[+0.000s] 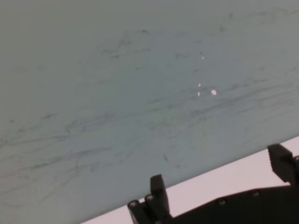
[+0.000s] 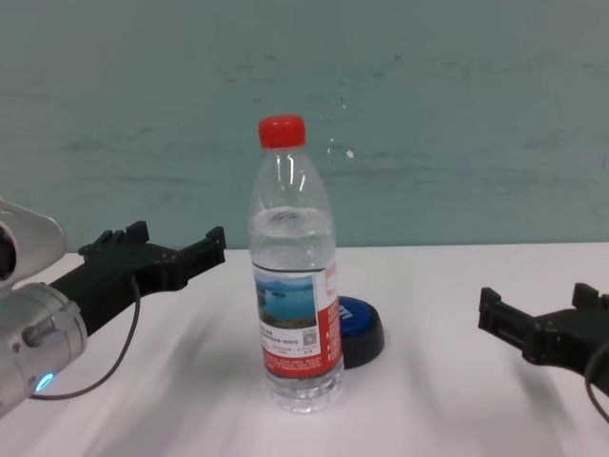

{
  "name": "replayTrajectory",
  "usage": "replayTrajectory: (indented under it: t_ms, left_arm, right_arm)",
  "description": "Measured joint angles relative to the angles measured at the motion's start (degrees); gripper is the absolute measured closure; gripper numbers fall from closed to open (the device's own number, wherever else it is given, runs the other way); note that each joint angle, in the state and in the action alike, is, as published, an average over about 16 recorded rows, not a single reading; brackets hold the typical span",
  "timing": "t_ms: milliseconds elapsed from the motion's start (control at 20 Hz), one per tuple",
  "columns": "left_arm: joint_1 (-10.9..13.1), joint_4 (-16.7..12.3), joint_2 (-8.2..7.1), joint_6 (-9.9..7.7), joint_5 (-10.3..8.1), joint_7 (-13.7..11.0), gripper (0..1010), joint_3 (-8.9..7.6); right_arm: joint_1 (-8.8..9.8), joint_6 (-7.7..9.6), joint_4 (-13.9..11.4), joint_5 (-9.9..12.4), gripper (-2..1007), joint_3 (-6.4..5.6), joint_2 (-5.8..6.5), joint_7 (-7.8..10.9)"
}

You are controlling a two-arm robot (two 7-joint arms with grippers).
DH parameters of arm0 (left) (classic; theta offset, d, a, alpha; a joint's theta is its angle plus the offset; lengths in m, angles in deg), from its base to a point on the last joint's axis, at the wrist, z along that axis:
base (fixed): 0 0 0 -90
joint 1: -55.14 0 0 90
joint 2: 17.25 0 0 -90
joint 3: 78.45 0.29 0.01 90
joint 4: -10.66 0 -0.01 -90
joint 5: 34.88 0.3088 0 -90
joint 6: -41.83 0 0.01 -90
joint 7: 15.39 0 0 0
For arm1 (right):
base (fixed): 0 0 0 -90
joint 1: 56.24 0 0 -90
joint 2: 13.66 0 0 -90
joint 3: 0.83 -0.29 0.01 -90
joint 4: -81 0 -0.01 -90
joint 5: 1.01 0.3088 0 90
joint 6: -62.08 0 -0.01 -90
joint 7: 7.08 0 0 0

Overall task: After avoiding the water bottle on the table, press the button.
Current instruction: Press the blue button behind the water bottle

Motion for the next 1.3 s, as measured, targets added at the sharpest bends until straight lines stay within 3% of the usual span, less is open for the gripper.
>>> replayTrajectory:
  t_ms: [550,1300]
  left_arm:
    - [-1.5,1.7,0.59,1.02,1.54,0.4,0,0.63]
    - [-2.9,2.9,1.62,1.12,2.19,1.0,0,0.96]
  right_arm:
    - [0.0,0.0,0.0,0.0,1,0.0,0.0,0.0]
    - [0.0,0.0,0.0,0.0,1,0.0,0.0,0.0]
